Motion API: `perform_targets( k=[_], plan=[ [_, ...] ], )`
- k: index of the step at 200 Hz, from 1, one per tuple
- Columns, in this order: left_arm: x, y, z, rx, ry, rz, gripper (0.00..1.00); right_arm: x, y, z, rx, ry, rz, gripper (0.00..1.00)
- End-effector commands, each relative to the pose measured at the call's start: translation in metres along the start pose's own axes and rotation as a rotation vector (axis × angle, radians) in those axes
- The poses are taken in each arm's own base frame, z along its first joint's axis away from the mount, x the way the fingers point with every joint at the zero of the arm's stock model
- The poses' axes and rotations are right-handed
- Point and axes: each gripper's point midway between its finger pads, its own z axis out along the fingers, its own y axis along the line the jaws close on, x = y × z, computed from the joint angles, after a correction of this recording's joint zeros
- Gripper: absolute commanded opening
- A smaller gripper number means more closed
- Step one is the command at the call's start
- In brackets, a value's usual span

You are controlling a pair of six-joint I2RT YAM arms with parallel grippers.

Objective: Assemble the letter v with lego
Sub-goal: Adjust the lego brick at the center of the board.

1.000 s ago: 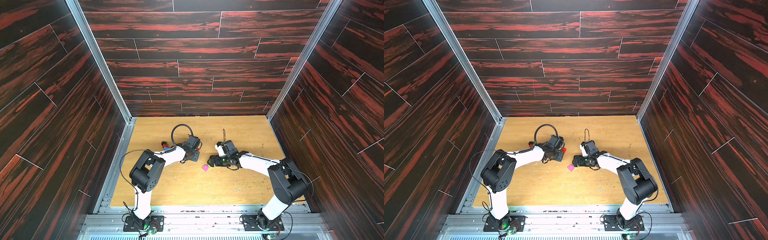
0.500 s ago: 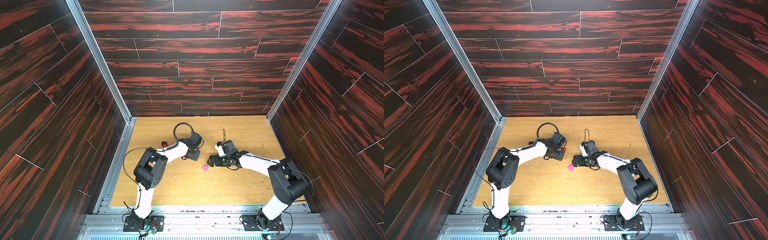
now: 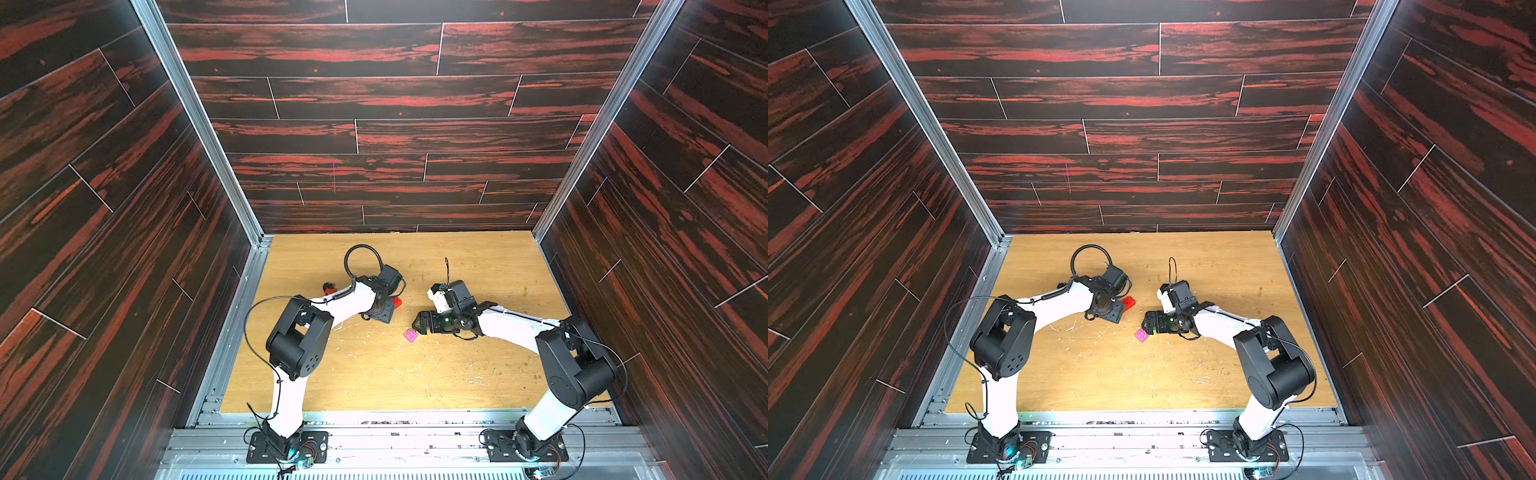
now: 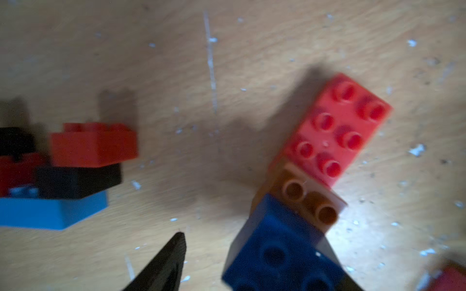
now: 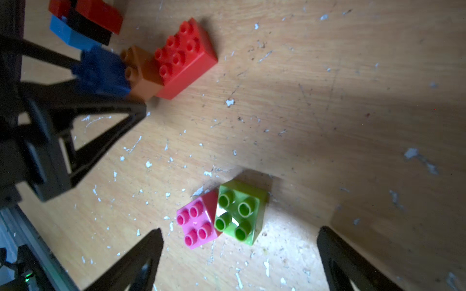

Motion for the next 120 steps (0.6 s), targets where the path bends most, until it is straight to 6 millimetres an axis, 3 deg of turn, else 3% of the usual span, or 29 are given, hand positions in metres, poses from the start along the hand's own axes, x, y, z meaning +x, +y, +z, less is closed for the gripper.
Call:
perform_targets(
  k=[1,50,77,120],
  plan=[
    [-0.022,0.030,-0.029,-0.100,-0.059,-0.049,0.75,0.001,0.011,-0.006,-0.019,0.004,-0.041,0.98],
    [-0.040,0.047,-0.021,-0.142,-0.068,-0.064,0.76,0.010,0.006,-0.009,0.041,0.021,-0.064,0.94],
    [-0.043,0.040,-0.023,-0.092,-0.073,-0.064,0.75,0.015,0.001,-0.013,0.076,0.020,-0.072,0.92],
    [-0.030,0.021,-0.061,0.054,-0.207,-0.148,0.76,0.028,0.006,-0.023,0.166,0.024,-0.108,0.91]
  ],
)
